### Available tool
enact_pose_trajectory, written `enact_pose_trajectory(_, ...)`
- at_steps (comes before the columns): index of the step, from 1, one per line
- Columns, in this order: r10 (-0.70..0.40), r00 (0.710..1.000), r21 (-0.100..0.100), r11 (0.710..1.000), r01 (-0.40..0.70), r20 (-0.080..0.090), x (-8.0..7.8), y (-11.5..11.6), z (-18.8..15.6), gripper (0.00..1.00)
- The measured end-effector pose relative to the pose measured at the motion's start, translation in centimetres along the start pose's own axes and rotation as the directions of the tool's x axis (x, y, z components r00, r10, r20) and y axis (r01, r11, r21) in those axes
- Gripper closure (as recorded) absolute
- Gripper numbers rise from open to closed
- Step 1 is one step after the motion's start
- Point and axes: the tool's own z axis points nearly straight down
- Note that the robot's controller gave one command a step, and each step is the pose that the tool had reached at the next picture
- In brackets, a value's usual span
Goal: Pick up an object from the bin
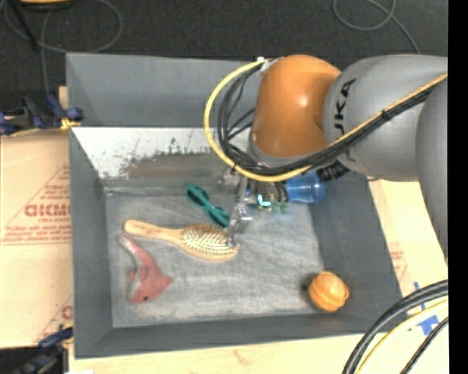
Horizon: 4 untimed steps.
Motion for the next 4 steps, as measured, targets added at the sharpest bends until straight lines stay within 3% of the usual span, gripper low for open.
enact_pose_trajectory(1,0.001,1.0,-0.001,1.0,-0.001,0.007,-0.2,0.0,-0.4,0.0)
enact_pose_trajectory(2,0.017,1.0,-0.001,1.0,-0.017,0.01,2.7,2.1,5.7,0.0)
enact_pose_trajectory(3,0.01,1.0,-0.002,1.0,-0.01,0.011,3.5,2.8,9.2,0.0)
enact_pose_trajectory(4,0.114,0.993,-0.001,0.993,-0.114,0.005,3.2,1.4,5.7,0.0)
